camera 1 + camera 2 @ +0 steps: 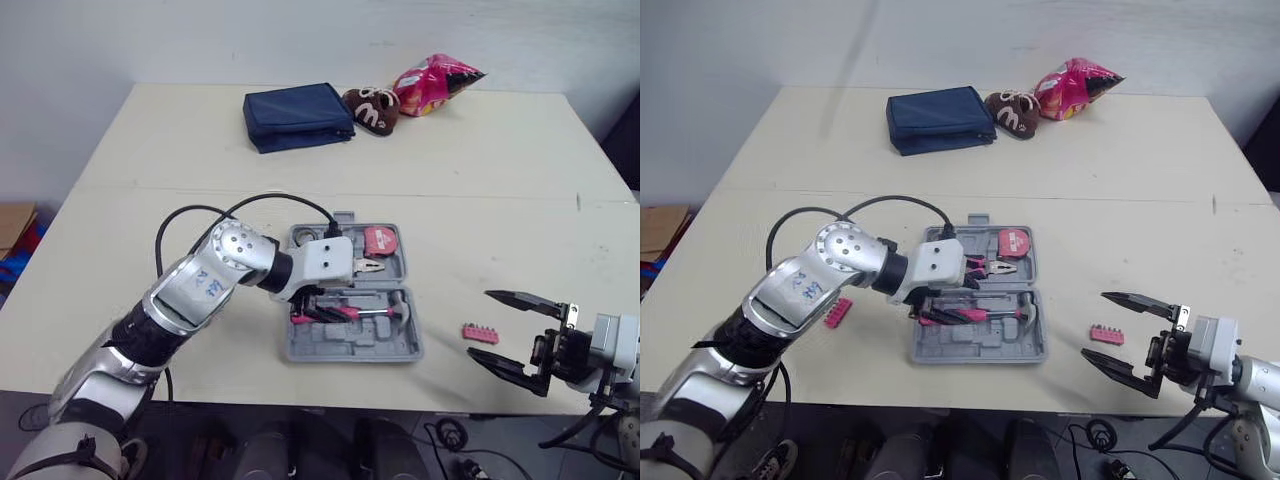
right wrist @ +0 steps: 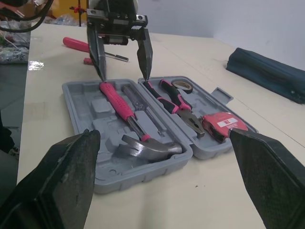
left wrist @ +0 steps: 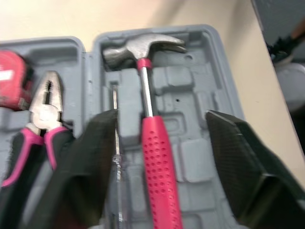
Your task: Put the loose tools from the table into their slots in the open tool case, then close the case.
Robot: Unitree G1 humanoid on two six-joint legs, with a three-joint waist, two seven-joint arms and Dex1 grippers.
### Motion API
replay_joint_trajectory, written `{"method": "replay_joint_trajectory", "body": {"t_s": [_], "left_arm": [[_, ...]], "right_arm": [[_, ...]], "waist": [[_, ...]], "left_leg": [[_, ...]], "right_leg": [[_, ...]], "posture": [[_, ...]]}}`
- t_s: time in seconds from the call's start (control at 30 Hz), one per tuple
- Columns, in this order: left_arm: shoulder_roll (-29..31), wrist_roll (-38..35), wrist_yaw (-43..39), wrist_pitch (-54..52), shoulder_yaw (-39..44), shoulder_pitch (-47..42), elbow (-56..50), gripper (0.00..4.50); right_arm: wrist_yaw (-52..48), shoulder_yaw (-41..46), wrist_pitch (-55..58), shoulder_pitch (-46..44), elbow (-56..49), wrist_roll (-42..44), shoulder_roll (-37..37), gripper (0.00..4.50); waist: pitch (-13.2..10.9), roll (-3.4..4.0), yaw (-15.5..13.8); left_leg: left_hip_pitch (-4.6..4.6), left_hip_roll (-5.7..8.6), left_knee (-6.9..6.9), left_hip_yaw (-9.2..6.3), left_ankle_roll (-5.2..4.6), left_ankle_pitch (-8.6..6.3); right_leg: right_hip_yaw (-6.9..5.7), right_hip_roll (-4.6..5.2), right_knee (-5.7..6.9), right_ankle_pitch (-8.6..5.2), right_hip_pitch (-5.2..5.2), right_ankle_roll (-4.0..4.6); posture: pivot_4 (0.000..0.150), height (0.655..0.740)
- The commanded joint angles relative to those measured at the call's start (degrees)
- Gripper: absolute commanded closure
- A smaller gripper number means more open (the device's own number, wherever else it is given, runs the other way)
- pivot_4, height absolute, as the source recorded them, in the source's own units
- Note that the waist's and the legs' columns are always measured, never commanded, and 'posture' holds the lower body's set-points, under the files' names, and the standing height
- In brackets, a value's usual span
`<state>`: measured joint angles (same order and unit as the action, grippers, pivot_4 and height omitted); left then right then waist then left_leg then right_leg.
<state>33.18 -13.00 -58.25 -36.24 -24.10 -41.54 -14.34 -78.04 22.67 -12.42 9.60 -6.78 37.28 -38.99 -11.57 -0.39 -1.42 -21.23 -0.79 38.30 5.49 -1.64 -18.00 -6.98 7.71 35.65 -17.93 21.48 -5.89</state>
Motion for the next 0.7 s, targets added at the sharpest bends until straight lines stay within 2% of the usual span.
{"method": "replay_joint_trajectory", "body": {"t_s": [0.03,0.1,0.33,0.7], "left_arm": [[-2.39,-1.26,1.17,5.61,3.78,3.07,3.31,3.48],[-3.34,-0.89,1.25,6.82,4.08,4.04,4.87,4.47],[-8.39,3.30,3.09,12.87,0.42,7.46,11.16,4.47],[-10.46,7.44,3.75,11.04,-2.09,8.58,13.42,4.47]], "right_arm": [[-0.05,0.12,-0.34,-0.18,-1.18,0.87,0.35,0.00],[-0.04,0.08,-0.36,-0.28,-1.09,0.83,0.36,0.00],[0.11,0.75,-0.50,-0.45,-0.22,0.59,-0.01,0.00],[0.69,1.15,-0.85,0.32,-0.11,0.24,0.17,0.00]], "waist": [[0.00,0.00,0.00],[0.00,0.00,-0.02],[0.00,0.00,-0.09],[0.02,0.01,-0.05]], "left_leg": [[-0.01,0.00,0.01,-0.01,0.00,0.00],[-0.03,0.00,0.02,-0.01,-0.01,0.00],[-0.02,0.03,0.02,0.00,-0.04,-0.02],[0.03,0.01,0.05,0.01,-0.04,-0.02]], "right_leg": [[-0.01,0.00,0.00,0.00,0.00,0.00],[-0.02,-0.01,0.01,0.00,0.00,0.00],[-0.04,0.00,0.04,0.01,-0.02,-0.01],[-0.02,0.01,0.03,0.01,-0.04,-0.01]], "posture": [[0.150,0.7400],[0.150,0.7400],[0.150,0.7400],[0.150,0.7400]]}}
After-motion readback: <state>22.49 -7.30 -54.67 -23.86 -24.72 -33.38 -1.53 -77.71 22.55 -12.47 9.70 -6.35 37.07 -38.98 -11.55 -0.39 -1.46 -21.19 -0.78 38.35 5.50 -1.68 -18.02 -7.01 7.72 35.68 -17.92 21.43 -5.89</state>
